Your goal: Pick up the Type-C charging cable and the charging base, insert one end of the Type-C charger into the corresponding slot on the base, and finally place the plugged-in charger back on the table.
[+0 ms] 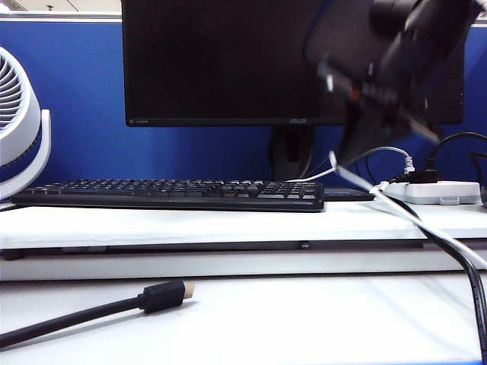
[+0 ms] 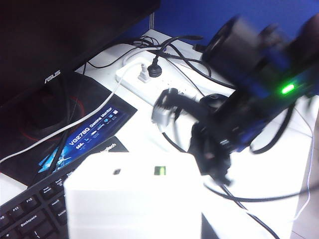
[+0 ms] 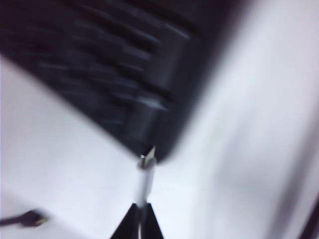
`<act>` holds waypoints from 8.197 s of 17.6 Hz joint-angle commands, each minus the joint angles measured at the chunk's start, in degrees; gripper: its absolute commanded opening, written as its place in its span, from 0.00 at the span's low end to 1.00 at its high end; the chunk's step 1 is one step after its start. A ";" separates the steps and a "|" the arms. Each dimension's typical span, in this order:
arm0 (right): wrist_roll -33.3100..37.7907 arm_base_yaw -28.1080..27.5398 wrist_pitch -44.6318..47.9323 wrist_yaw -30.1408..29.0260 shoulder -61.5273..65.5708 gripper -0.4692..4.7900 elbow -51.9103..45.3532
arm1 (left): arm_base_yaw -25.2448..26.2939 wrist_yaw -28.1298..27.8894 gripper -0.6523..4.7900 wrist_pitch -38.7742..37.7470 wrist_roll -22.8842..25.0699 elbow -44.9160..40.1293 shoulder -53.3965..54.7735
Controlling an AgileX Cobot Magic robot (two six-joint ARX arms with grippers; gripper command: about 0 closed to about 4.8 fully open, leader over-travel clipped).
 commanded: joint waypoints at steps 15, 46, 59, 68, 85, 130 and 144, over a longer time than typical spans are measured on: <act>-13.73 0.61 6.03 -7.74 -16.11 0.07 0.24 | -0.04 0.44 0.11 1.38 -0.17 0.20 -0.39; 12.48 5.57 -12.94 14.29 1.42 0.37 2.97 | -0.04 0.44 0.11 1.16 -0.22 0.20 -0.39; 19.58 5.44 -17.33 21.88 5.11 0.37 3.02 | -0.04 0.44 0.11 0.57 -0.22 0.20 -0.39; 21.07 2.82 -15.37 23.26 6.47 0.37 2.97 | -0.04 0.44 0.11 -0.35 -0.20 0.20 -0.37; 10.03 2.69 -18.14 8.94 5.60 0.08 7.80 | -0.04 0.46 0.11 -0.37 -0.22 0.20 -0.39; -25.99 3.15 0.85 -12.50 -25.90 0.07 13.35 | -0.02 35.43 0.11 6.01 -11.06 0.20 -0.39; -49.00 15.50 5.75 7.10 -27.36 0.07 13.35 | -0.02 54.42 0.11 6.03 -12.63 0.20 -0.39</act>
